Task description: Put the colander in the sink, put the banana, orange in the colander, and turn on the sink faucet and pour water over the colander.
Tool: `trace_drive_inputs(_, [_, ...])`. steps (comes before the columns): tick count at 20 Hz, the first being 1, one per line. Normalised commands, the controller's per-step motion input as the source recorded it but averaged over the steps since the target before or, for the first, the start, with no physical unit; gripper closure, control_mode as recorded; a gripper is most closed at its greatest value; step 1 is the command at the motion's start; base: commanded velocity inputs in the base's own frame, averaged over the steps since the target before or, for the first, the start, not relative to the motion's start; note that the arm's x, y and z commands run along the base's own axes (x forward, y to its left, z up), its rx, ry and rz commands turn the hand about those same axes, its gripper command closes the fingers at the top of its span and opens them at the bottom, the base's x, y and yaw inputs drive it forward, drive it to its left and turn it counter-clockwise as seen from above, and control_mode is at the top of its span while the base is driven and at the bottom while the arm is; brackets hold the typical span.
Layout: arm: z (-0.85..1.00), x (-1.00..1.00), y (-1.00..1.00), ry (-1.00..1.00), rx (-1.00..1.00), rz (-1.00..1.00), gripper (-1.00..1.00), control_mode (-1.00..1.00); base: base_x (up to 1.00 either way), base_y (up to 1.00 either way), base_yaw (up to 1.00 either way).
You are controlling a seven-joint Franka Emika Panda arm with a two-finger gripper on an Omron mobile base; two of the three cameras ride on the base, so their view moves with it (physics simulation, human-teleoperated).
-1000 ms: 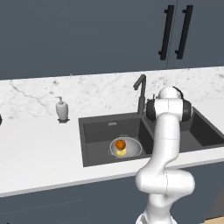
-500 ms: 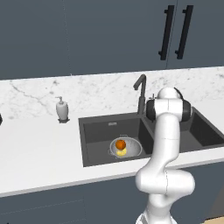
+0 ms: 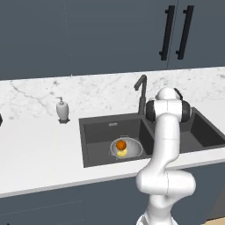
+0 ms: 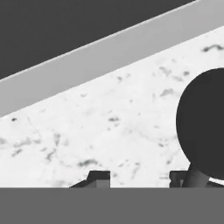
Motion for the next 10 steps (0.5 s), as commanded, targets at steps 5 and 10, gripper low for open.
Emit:
trace_drive_inputs(5, [-0.09,0.38,-1.00,0.00,0.29,-0.08,1.00,-1.00,0.00,0.00,0.00])
trace_drive_inputs(10, [0.13,0.05,-1.00,-0.07,0.35,-0.01,1.00,-1.00,0.00,0.00,0.00])
